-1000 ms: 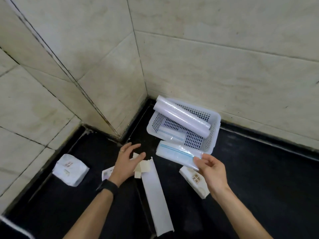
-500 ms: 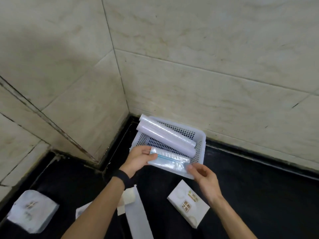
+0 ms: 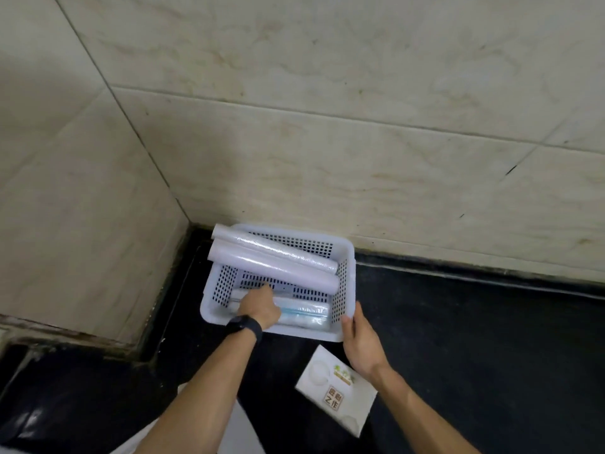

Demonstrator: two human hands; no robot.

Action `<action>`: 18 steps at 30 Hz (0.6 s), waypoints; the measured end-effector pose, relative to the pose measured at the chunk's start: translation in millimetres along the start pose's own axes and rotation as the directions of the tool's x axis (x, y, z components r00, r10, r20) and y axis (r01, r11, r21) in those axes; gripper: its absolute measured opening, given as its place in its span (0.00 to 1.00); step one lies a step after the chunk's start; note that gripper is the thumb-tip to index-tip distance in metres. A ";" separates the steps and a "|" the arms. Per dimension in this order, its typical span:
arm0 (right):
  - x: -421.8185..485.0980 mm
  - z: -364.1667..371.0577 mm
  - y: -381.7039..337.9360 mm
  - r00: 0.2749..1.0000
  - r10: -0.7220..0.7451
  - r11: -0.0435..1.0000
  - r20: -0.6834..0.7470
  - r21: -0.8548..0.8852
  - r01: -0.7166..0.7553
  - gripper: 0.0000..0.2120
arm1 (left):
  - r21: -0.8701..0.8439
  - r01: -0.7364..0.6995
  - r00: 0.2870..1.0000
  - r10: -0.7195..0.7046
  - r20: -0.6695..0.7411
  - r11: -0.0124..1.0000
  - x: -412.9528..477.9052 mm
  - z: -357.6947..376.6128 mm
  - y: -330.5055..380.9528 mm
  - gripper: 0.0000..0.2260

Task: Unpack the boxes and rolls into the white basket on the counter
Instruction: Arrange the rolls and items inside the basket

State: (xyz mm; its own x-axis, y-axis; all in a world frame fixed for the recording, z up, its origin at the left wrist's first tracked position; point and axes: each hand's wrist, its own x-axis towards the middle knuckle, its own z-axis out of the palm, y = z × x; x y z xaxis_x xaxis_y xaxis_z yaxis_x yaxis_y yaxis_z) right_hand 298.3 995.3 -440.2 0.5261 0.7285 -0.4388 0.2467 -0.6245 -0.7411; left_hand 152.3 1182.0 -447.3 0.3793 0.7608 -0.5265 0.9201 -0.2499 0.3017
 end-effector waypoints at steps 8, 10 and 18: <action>-4.5 2.4 0.1 1.000 0.025 0.999 -0.004 0.021 -0.025 0.25 | 0.023 -0.035 0.994 0.037 -0.107 0.999 -10.4 -0.7 -4.2 0.18; -4.8 0.3 0.1 1.000 0.017 0.999 0.004 0.033 -0.017 0.23 | -0.036 -0.096 0.973 0.086 -0.216 0.995 -19.3 -8.7 -10.7 0.14; 16.7 -30.7 -39.9 0.952 -0.238 0.915 -0.190 -0.373 0.154 0.34 | -0.259 -0.221 0.743 -0.010 -0.669 0.940 -19.5 -79.8 -54.3 0.20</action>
State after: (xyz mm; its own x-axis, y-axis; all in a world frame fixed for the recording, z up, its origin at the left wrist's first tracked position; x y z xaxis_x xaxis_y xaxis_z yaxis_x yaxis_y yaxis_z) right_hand 322.2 1023.8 -402.4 0.5973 0.7888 -0.1450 0.6104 -0.5643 -0.5559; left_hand 87.2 1228.5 -389.9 0.2071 0.9686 0.1375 0.7561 -0.2476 0.6058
